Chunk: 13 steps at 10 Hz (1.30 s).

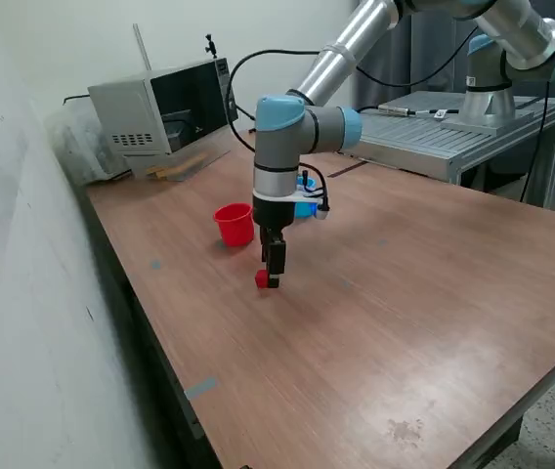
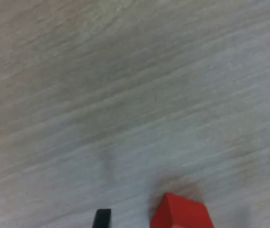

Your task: Place red objects in the red bin, and blue objects in the blue bin.

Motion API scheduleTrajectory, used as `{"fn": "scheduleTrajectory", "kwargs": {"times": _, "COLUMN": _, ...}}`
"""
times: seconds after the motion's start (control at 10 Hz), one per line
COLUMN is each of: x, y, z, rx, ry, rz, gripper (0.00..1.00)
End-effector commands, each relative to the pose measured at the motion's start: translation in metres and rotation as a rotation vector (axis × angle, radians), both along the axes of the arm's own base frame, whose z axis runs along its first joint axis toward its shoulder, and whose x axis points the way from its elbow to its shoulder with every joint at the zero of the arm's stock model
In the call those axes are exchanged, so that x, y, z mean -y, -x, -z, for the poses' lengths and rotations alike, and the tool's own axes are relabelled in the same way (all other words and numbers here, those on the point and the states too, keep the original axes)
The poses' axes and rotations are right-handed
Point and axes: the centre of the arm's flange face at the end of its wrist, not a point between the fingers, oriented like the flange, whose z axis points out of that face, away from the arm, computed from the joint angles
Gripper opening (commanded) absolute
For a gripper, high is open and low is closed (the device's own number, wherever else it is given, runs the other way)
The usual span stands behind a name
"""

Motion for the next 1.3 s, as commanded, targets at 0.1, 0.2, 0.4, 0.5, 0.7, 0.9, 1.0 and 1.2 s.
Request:
{"fn": "scheduleTrajectory", "kwargs": {"times": 0.1, "x": 0.0, "y": 0.004, "z": -0.003, "rx": -0.017, "ry": 0.001, "rz": -0.002, "gripper": 1.0}}
{"fn": "scheduleTrajectory", "kwargs": {"times": 0.2, "x": -0.001, "y": 0.004, "z": 0.002, "rx": -0.011, "ry": 0.001, "rz": 0.0, "gripper": 1.0}}
{"fn": "scheduleTrajectory", "kwargs": {"times": 0.4, "x": 0.0, "y": 0.003, "z": 0.003, "rx": -0.009, "ry": 0.001, "rz": -0.002, "gripper": 0.0}}
{"fn": "scheduleTrajectory", "kwargs": {"times": 0.5, "x": 0.0, "y": 0.003, "z": 0.005, "rx": -0.006, "ry": 0.0, "rz": -0.002, "gripper": 0.0}}
{"fn": "scheduleTrajectory", "kwargs": {"times": 0.7, "x": 0.0, "y": 0.002, "z": 0.006, "rx": -0.005, "ry": 0.0, "rz": -0.002, "gripper": 0.0}}
{"fn": "scheduleTrajectory", "kwargs": {"times": 0.9, "x": 0.0, "y": 0.001, "z": 0.007, "rx": -0.001, "ry": 0.0, "rz": -0.002, "gripper": 0.0}}
{"fn": "scheduleTrajectory", "kwargs": {"times": 1.0, "x": 0.0, "y": 0.001, "z": 0.008, "rx": -0.001, "ry": -0.001, "rz": -0.009, "gripper": 0.0}}
{"fn": "scheduleTrajectory", "kwargs": {"times": 1.2, "x": 0.0, "y": 0.001, "z": 0.008, "rx": 0.003, "ry": -0.008, "rz": -0.037, "gripper": 0.0}}
